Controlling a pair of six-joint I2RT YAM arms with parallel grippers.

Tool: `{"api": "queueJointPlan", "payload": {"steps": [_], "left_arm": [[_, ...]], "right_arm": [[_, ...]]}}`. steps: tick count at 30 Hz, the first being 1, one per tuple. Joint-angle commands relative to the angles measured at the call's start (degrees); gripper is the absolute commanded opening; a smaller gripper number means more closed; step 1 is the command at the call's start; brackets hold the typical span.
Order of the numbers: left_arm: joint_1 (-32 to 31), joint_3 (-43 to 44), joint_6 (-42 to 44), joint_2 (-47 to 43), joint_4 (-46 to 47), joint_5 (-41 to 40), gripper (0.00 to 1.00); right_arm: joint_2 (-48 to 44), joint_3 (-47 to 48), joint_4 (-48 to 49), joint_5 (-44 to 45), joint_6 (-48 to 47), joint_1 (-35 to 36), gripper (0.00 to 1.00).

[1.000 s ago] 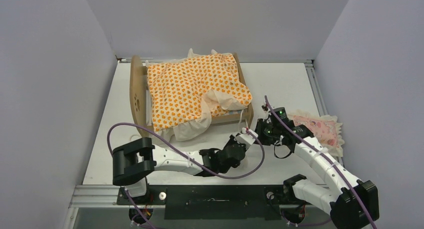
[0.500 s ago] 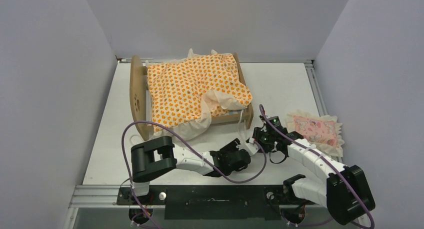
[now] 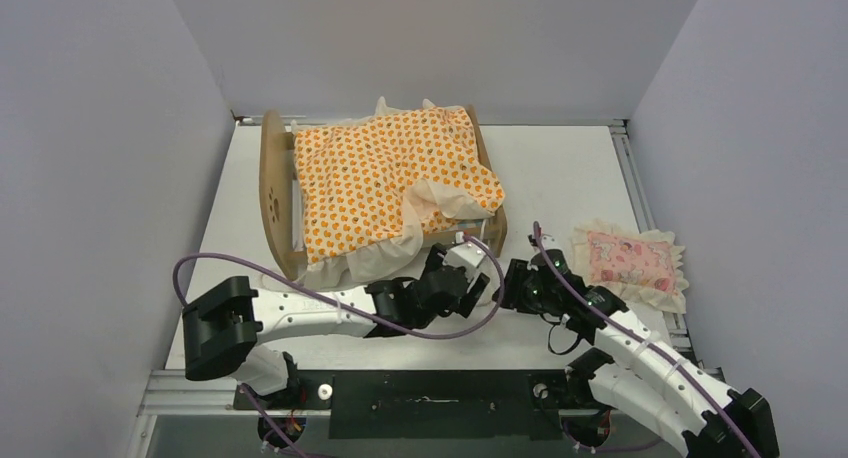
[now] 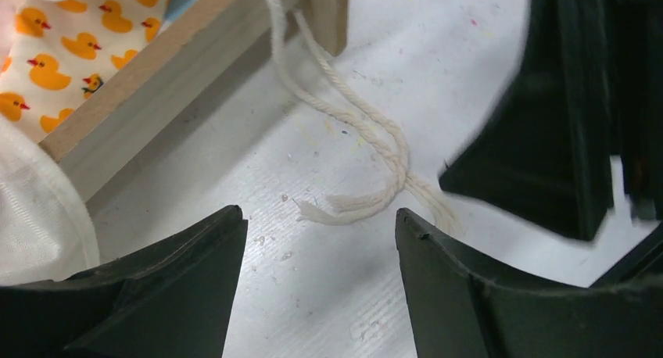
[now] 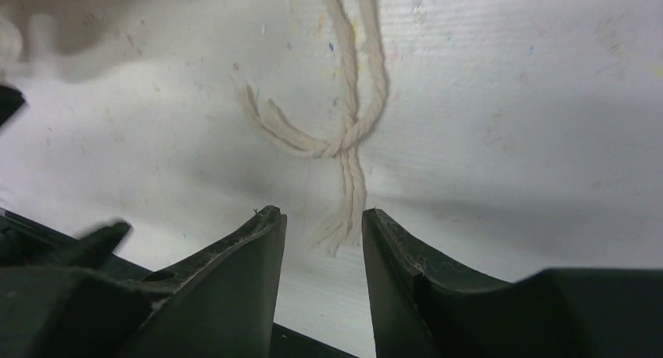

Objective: Set up the pet bed

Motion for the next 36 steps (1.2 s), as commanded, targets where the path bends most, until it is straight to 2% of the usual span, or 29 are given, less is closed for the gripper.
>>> {"api": "queueJointPlan", "payload": {"steps": [1,4,9,16,19,22,24,29,33,36], "left_arm": [[4.91,1.13,-10.77,-0.69,-2.13,6.23,0.68],[6.42,2.64,-13.23,1.09,-1.4,7.64,0.68],[8.15,5.34,-15.83,4.93,0.1,7.3,0.68],[10.46,6.39,-18.11,7.47,1.82,8.37,0.68],[10.89,6.96,-18.86,8.67,3.1,8.41,0.68],[11.41,7.55,-19.57,10.19,4.84,9.04,0.68],[11.51,8.31,-19.81,11.33,5.8,8.71,0.68],[11.53,10.86,-20.66,15.11,6.22,6.75,0.68],[11.26,10.58,-21.29,16.41,6.92,8.32,0.68],[11.34,9.3,-23.75,16.42,7.97,6.36,0.68]], "right_arm": [[-0.44,-2.99,0.53,5.92,6.55,6.35,0.42],[0.46,-3.96,0.74,11.83,8.83,10.57,0.42],[3.9,-5.73,5.18,15.06,11.79,16.24,0.42],[11.23,-5.63,5.47,23.42,15.31,22.58,0.41],[14.46,-5.82,5.89,23.61,16.13,23.25,0.33],[14.84,-5.55,4.29,22.91,16.54,23.37,0.15],[13.06,-5.19,2.3,22.46,16.81,23.31,0.06],[7.8,-2.89,-3.64,23.02,16.78,22.94,0.05],[6.16,-2.07,-4.34,20.59,15.73,22.19,0.05],[6.43,-1.72,-4.58,19.63,15.44,22.04,0.05]]}}
